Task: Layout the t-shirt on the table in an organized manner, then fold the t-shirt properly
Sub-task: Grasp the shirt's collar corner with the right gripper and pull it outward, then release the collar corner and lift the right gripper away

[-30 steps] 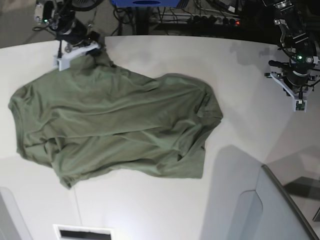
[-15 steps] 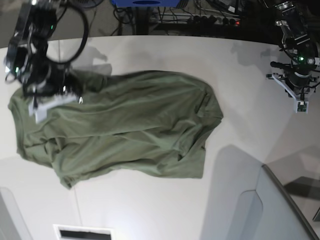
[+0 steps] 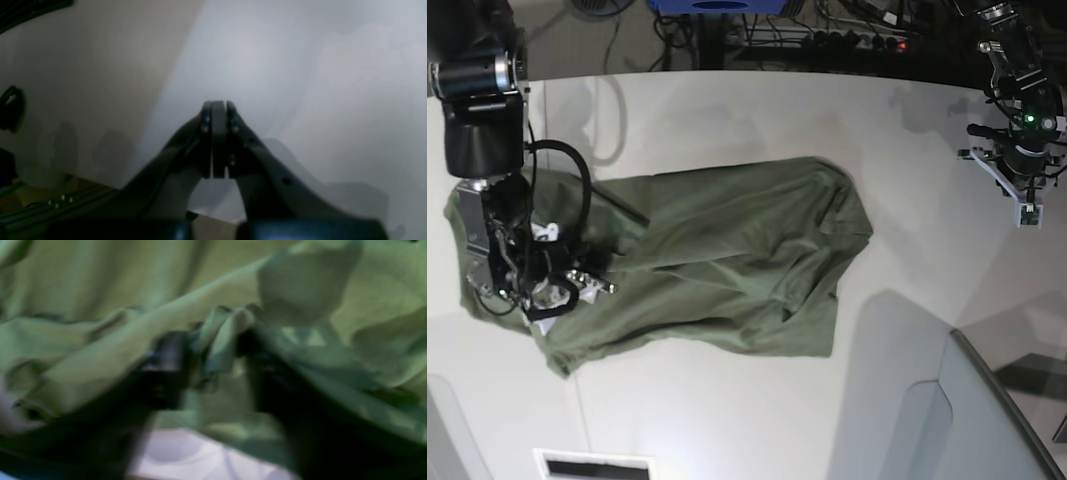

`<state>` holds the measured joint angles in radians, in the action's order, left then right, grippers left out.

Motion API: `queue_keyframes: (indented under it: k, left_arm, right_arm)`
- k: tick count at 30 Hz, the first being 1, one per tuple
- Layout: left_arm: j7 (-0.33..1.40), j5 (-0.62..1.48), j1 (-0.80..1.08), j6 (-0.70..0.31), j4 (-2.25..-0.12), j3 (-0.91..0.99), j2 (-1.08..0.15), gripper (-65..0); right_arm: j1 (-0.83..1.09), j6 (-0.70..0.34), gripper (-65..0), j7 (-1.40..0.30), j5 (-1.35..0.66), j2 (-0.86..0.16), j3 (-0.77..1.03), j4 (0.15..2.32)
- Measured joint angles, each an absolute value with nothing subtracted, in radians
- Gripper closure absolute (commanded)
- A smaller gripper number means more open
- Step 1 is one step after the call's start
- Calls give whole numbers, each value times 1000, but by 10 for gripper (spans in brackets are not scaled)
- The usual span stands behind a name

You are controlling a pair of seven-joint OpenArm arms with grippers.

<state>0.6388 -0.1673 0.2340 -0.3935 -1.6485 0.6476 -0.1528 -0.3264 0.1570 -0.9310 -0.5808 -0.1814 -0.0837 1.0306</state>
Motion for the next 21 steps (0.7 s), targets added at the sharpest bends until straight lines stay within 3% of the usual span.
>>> queue_keyframes:
  k: [1,4,8,16,21]
  left_arm:
    - [640,-168,235,-393,-1649,648,-152,0]
    - [640,-166,234,-394,-1648,648,-151,0]
    - [640,-170,238,-394,-1647,654,-159,0]
    - [639,-168,215,-393,-1646,651,-172,0]
    - [639,-94,216,-394,-1633,653,-171,0]
  right_arm:
    - [-322,158,-479,-915,-579,-196,-111,1060]
    - [-228,150,-486,-891,-588,-224,-98,1305]
    - [49,158,-435,-909,-477,-235,-83,1630]
    - [230,143,-420,-786,138,-235,-357,1723]
    - [231,138,-417,-778,233,-241,-429,1699]
